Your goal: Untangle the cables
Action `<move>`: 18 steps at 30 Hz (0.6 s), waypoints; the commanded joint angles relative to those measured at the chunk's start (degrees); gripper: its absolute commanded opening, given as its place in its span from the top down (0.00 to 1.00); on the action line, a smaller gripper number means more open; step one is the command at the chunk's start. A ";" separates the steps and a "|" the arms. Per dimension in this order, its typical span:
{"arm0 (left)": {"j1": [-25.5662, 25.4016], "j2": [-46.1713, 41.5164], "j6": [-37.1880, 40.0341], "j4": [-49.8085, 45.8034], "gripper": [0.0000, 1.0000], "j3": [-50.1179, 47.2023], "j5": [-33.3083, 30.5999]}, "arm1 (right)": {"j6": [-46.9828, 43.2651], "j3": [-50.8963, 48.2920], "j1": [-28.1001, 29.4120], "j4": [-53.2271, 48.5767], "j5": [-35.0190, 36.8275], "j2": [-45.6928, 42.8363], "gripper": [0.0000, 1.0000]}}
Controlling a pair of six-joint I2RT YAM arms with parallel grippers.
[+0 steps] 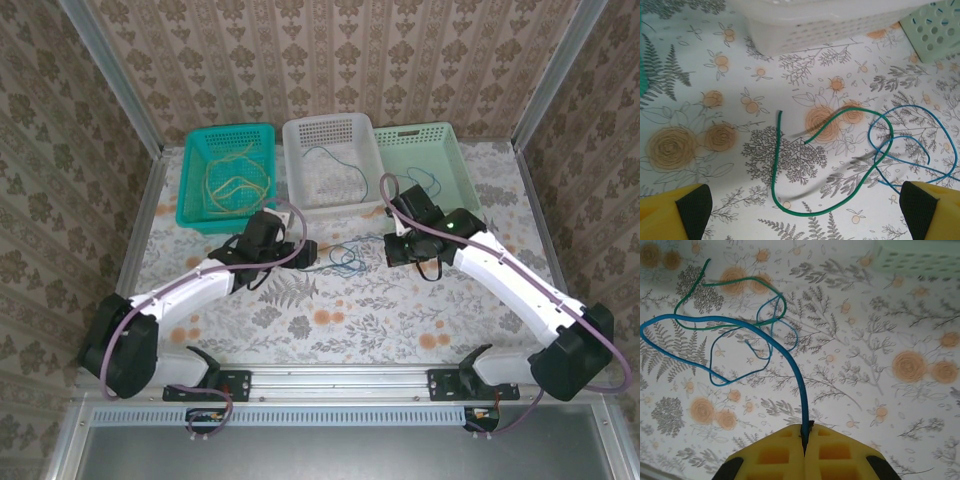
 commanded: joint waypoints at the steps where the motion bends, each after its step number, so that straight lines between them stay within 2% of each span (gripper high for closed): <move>1: -0.92 0.93 -0.47 2.16 0.00 2.11 2.30 | -1.35 -2.22 0.31 2.41 4.16 -3.82 1.00; 4: -2.04 1.16 -0.36 4.62 0.00 2.16 3.38 | -0.40 -4.13 0.22 6.50 1.31 -6.48 1.00; 8: -2.82 0.55 -1.66 12.33 0.01 -0.42 7.68 | 1.31 -5.61 -0.32 7.65 1.70 -6.89 1.00; 12: -3.61 -0.03 -4.23 20.83 0.03 -3.88 10.89 | 9.02 -9.04 -2.49 12.80 -2.43 -7.25 1.00; 14: -4.23 -0.07 -5.58 23.81 0.05 -5.18 10.91 | 13.38 -11.73 -2.45 17.22 -4.22 -7.34 1.00; 18: -5.08 -0.21 -8.09 26.06 0.06 -6.48 8.98 | 19.12 -13.99 -2.50 19.51 -3.74 -6.73 1.00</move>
